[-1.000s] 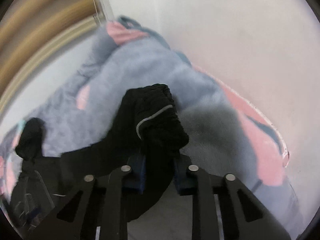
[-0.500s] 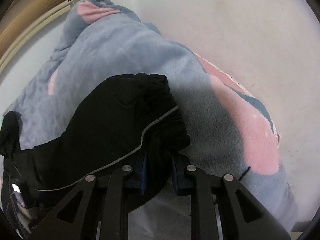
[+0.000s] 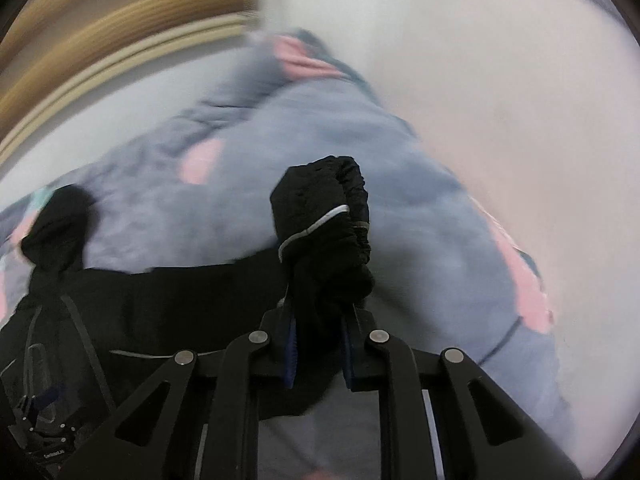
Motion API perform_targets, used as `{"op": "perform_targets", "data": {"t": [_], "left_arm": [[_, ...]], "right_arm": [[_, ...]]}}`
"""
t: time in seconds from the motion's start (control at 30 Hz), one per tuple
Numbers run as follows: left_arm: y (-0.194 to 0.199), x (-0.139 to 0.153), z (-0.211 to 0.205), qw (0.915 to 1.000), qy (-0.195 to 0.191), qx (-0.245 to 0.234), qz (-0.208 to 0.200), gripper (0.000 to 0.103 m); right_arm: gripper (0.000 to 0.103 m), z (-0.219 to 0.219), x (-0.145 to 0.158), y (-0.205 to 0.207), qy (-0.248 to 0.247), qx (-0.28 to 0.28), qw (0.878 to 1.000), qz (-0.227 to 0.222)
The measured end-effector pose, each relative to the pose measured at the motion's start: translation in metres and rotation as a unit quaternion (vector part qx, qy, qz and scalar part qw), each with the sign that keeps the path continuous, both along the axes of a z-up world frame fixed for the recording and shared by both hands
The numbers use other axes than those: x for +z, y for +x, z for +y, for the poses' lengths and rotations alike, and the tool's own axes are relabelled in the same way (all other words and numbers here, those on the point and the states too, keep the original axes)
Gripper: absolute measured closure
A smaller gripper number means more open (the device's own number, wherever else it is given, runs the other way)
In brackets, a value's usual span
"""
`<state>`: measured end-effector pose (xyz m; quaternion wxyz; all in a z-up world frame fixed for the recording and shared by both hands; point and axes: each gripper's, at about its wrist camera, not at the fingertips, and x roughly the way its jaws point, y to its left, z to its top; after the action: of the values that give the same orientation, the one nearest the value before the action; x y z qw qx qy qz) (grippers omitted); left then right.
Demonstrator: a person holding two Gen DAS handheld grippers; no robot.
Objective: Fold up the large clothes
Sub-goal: 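Grasp the black jacket's sleeve cuff with the right tool and lift, then fold the held sleeve across the jacket body with the right tool, release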
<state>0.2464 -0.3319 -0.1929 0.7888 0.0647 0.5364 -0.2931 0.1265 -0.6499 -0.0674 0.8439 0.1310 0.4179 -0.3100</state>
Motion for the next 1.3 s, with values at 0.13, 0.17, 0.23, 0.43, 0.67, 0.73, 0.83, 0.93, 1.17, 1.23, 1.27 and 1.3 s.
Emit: {"op": "perform_targets", "data": {"t": [0.13, 0.17, 0.23, 0.43, 0.67, 0.73, 0.83, 0.93, 1.17, 1.23, 1.27, 1.3], "left_arm": [[0.001, 0.008, 0.070, 0.9984, 0.024, 0.048, -0.015, 0.001], [-0.003, 0.013, 0.086, 0.9979, 0.024, 0.058, -0.016, 0.001], [-0.001, 0.018, 0.117, 0.9956, 0.028, 0.085, -0.026, 0.001], [0.004, 0.025, 0.200, 0.9850, 0.037, 0.163, -0.044, 0.001], [0.014, -0.010, 0.246, 0.9697, 0.087, 0.226, -0.031, 0.001], [0.018, -0.025, 0.252, 0.9672, 0.095, 0.234, -0.024, 0.001], [0.023, -0.054, 0.251, 0.9633, 0.125, 0.237, -0.022, 0.001], [0.029, -0.087, 0.244, 0.9604, 0.158, 0.229, -0.011, 0.001], [0.032, -0.118, 0.239, 0.9558, 0.166, 0.243, -0.003, 0.001], [0.031, -0.122, 0.243, 0.9565, 0.153, 0.248, 0.007, 0.001], [0.032, -0.124, 0.246, 0.9566, 0.146, 0.252, 0.018, 0.001], [0.033, -0.125, 0.248, 0.9564, 0.141, 0.255, 0.026, 0.001]], "right_arm": [[0.086, 0.071, 0.003, 0.033, -0.001, 0.064, 0.998, -0.009], [0.086, 0.090, 0.002, 0.043, 0.005, 0.085, 0.996, -0.009], [0.086, 0.135, -0.002, 0.066, 0.013, 0.131, 0.991, -0.006], [0.086, 0.254, -0.026, 0.121, 0.032, 0.251, 0.967, 0.013], [0.086, 0.359, -0.110, 0.178, 0.048, 0.338, 0.936, 0.083], [0.086, 0.371, -0.141, 0.189, 0.051, 0.345, 0.931, 0.110], [0.085, 0.372, -0.181, 0.195, 0.059, 0.346, 0.925, 0.145], [0.082, 0.370, -0.206, 0.195, 0.054, 0.349, 0.920, 0.168], [0.057, 0.360, -0.188, 0.178, 0.086, 0.384, 0.906, 0.157], [0.053, 0.353, -0.168, 0.165, 0.090, 0.390, 0.906, 0.139], [0.052, 0.349, -0.160, 0.160, 0.089, 0.391, 0.907, 0.131], [0.048, 0.340, -0.147, 0.148, 0.083, 0.388, 0.910, 0.118]]}}
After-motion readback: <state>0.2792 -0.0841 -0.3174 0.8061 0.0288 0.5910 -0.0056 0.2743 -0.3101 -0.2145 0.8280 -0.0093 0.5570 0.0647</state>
